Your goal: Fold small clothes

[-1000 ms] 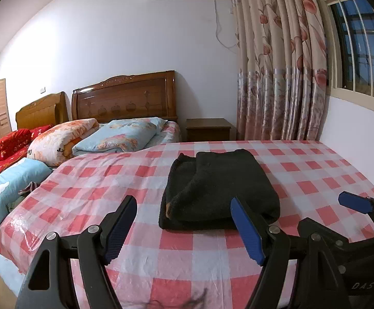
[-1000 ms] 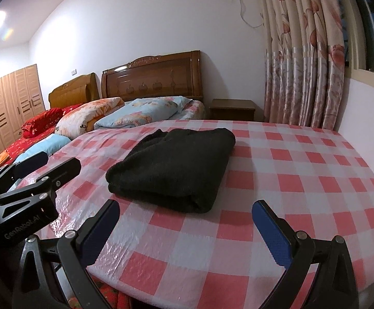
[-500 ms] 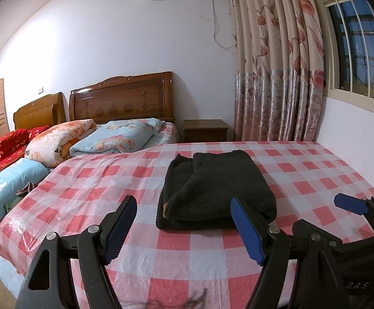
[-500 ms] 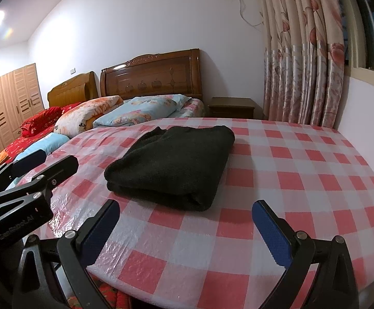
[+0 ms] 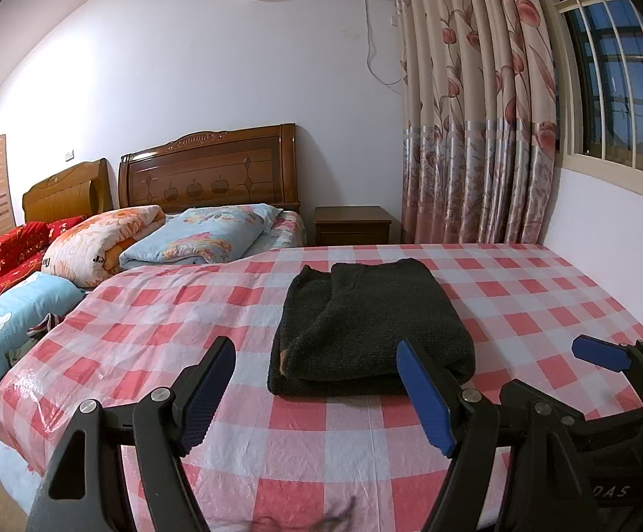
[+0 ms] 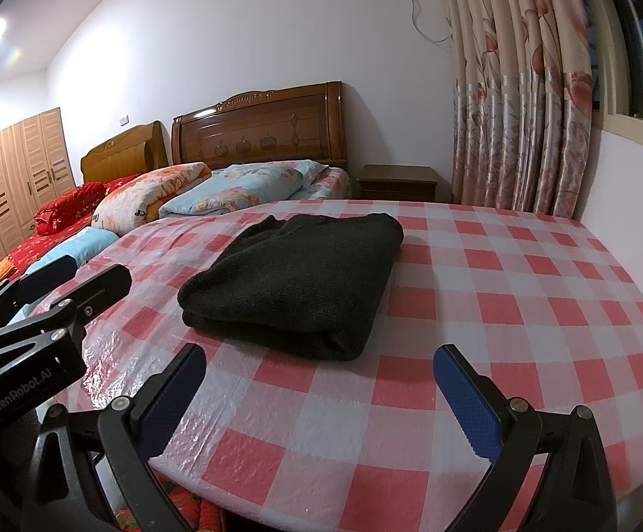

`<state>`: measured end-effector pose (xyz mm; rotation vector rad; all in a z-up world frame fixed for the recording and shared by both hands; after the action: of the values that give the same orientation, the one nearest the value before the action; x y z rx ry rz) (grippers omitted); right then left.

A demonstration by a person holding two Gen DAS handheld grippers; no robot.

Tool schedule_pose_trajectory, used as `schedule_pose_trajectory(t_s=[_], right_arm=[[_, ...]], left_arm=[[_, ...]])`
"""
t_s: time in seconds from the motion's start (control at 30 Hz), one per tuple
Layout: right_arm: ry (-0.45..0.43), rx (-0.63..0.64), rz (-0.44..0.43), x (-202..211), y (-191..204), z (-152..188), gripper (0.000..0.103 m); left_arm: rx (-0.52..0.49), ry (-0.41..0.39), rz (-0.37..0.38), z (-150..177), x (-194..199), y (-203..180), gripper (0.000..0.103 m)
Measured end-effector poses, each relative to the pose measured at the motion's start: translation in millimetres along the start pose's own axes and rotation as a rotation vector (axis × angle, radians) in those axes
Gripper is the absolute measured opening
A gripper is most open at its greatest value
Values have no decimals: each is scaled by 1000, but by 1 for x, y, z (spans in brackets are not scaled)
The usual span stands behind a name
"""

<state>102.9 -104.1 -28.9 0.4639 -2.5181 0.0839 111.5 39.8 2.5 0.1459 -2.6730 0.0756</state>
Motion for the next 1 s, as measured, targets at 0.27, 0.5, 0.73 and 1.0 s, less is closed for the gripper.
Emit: schedule_pose_trajectory(t_s=[0.27,0.5,0.73,1.0], right_arm=[[1,0,-1,0,-1,0,103],[0,1,-1,0,0,0,103],[0,1,-1,0,0,0,103],[1,1,0,0,0,0,103]], left_arm=[[0,-2,1,0,0,-1,77],[0,-1,0,0,0,0,77],[-6,-8,-1,-3,1,-2,77],[-7,-17,-1,-8,1,-5,77]])
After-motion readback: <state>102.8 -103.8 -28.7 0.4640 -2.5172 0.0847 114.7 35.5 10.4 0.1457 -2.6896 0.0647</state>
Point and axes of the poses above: each gripper's, at about its wrist camera, not at the fingertips, and x roughly against the way its jaws point, y to its left, z to its underside, the point moved 8 cm from there along -x, roughly the way its jaws point, and after that the axes turned 4 degrees about x, right-handed, at the moved point
